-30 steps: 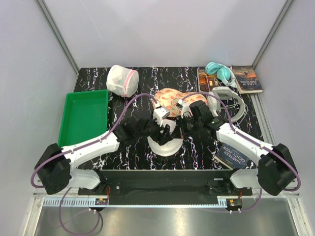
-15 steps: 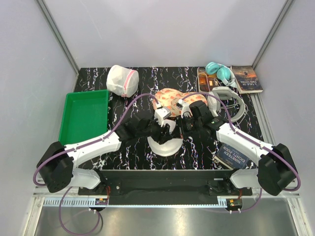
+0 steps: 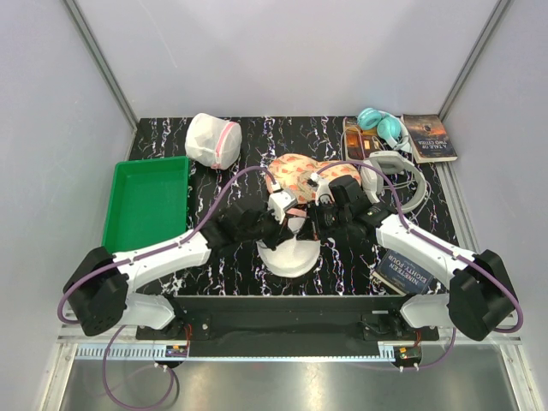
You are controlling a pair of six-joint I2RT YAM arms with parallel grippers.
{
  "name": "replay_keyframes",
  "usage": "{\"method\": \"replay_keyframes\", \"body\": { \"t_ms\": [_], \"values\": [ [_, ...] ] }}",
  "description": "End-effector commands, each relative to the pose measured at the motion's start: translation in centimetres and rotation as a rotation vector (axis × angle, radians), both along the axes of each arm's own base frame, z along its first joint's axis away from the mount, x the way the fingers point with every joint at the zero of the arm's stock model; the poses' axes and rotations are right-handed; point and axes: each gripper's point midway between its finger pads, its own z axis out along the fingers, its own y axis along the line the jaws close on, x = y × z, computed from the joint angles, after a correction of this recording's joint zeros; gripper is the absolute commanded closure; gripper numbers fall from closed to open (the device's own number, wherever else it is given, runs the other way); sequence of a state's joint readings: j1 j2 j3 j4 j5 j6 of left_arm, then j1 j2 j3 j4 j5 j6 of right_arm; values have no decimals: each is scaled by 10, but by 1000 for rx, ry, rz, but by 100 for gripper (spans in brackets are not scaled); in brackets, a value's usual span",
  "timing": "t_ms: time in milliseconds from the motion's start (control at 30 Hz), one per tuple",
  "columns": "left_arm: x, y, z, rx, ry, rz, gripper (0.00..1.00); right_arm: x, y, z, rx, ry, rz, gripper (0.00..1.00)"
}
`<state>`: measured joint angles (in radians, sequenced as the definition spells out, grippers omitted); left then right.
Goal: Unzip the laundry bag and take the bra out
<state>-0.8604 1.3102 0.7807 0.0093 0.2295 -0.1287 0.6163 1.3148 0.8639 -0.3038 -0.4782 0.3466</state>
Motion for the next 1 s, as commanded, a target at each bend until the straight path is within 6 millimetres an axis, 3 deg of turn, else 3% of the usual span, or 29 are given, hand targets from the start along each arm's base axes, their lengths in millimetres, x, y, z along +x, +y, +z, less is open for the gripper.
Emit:
{"method": "replay_keyframes", "body": {
  "t_ms": [0,367,567,700,733,800,967],
  "values": [
    [3,10,0,12,-41,22,100,12,-1,12,-2,-55,-44,100],
    [-8,33,-5,43,-59,43,100,37,-19,-1,-62,-61,-113,100],
    [-13,38,0,25,-56,53,100,34,-13,1,-38,-50,-70,100],
    [-12,31,14,-12,-56,46,48,21,-8,12,-3,-73,-12,100],
    [-10,27,23,-29,-65,43,41,18,-6,17,7,-92,1,100],
    [-7,21,30,-50,-74,31,35,10,-3,20,18,-97,29,100],
    [2,6,42,-66,-93,11,34,-7,4,19,27,-92,80,100]
  ]
}}
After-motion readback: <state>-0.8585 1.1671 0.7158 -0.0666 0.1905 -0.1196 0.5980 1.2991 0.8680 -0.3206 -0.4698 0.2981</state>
